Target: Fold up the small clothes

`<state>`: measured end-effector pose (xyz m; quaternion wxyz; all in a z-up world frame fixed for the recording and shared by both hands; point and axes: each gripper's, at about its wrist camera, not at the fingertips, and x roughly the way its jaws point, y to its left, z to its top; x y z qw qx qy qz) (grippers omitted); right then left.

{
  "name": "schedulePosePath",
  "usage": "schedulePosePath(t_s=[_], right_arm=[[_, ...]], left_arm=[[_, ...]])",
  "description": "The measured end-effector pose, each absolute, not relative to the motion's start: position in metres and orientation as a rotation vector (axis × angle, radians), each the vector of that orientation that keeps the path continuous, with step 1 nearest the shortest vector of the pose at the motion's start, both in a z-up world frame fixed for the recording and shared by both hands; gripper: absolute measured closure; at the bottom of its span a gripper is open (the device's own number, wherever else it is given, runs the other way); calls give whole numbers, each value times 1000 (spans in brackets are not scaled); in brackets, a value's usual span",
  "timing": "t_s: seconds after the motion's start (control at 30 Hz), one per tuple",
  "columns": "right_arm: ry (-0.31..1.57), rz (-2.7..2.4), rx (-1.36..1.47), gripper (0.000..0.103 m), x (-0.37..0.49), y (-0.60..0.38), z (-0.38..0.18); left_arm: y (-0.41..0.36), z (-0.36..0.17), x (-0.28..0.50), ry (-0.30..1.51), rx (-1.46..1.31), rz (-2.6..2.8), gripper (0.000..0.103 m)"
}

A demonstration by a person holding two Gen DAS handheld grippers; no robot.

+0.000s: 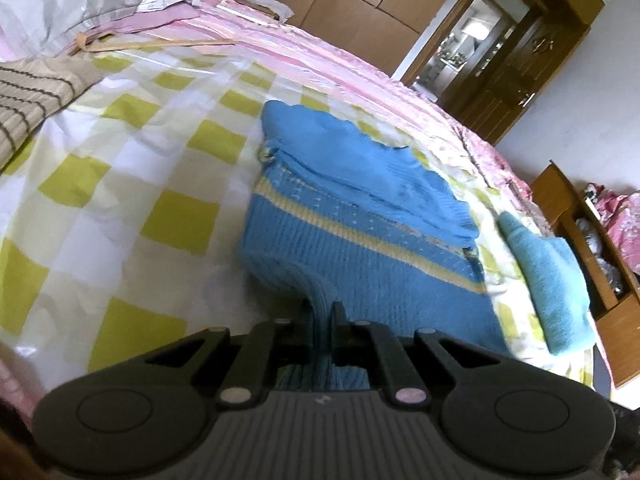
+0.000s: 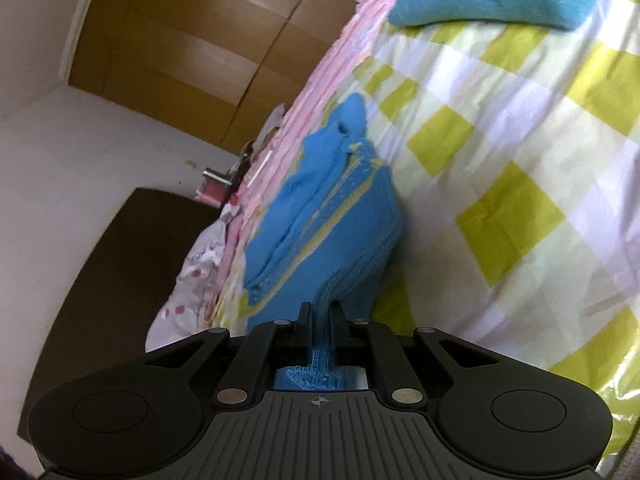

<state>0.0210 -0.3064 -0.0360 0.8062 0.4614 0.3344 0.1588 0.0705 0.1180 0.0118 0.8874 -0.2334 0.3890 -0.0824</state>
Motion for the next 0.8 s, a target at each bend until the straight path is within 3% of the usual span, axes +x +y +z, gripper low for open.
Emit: schedulePosePath(t_s=[0.43, 0.8], right_arm=[[766, 306, 1020, 95, 27, -298, -48], [625, 391, 1118, 95, 124, -283, -11]], left_arm=[[131, -13, 67, 887, -581, -211, 90], [156, 7, 150, 702, -761, -284, 90]])
